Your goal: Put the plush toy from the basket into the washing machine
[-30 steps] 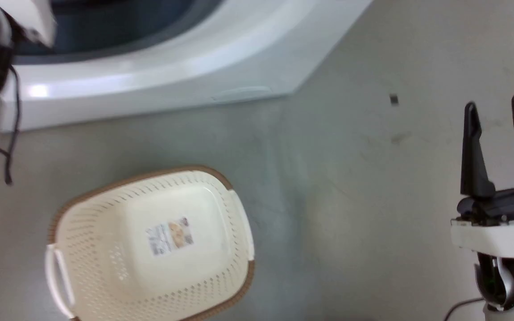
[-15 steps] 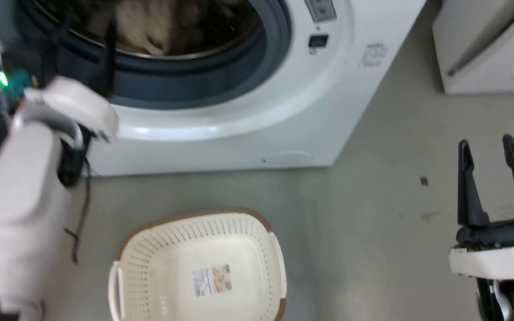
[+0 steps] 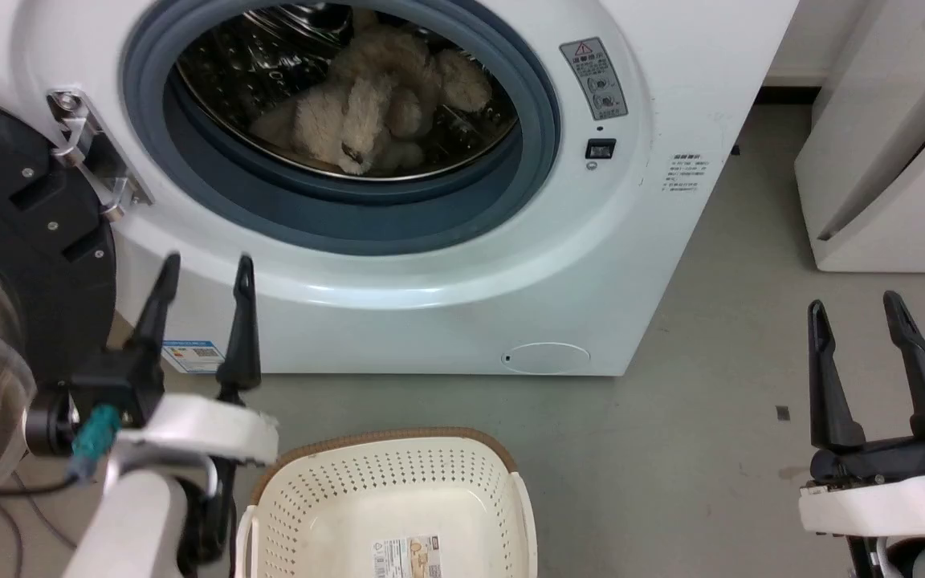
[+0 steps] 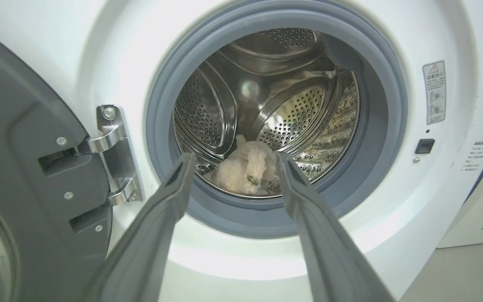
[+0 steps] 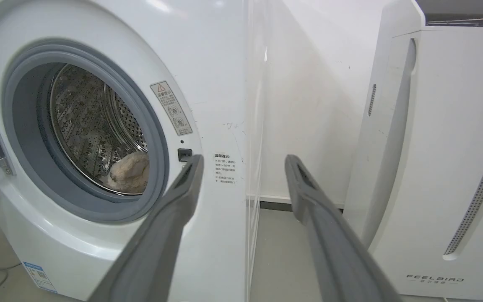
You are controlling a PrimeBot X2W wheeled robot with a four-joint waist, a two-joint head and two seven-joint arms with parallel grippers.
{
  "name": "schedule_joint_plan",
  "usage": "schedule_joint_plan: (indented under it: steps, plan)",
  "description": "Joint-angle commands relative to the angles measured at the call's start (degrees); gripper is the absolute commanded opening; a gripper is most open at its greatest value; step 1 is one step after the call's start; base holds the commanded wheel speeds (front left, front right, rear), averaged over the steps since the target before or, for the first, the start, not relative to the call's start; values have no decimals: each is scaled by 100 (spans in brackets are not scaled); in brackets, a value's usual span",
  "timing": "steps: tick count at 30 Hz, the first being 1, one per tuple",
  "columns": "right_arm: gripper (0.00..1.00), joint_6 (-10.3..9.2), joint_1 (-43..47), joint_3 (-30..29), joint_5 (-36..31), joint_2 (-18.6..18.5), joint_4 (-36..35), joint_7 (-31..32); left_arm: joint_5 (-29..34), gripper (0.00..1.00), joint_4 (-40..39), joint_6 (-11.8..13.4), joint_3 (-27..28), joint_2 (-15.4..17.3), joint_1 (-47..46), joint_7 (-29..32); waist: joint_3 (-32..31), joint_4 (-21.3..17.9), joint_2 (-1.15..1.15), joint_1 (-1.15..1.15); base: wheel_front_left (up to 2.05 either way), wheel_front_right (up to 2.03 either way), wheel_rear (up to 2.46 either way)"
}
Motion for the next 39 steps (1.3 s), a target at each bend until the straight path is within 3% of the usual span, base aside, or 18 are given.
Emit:
schedule_joint_plan:
  steps: [1,11,20,21,39]
  plan:
    - [100,-5,99,4,-19,-1,29,-25,76,100,-165,31,89,-125,306,-30,-74,26,0,1,0,0,0]
    - [100,-5,277,90,-5,-1,119,-25,644,100,-491,-84,334,-651,1329,-30,-228,46,0,1,0,0,0]
    - [100,-5,394,112,15,-1,243,-25,879,100,-415,-282,542,-1036,1616,-30,-323,39,0,1,0,0,0]
    - [0,0,308,113,3,0,230,0,862,0,-422,-282,540,-1048,1570,0,-324,39,0,1,0,0,0]
    - [0,-1,312,179,-36,0,262,162,992,0,-473,-340,616,-1106,1596,168,-396,25,0,1,0,0,0]
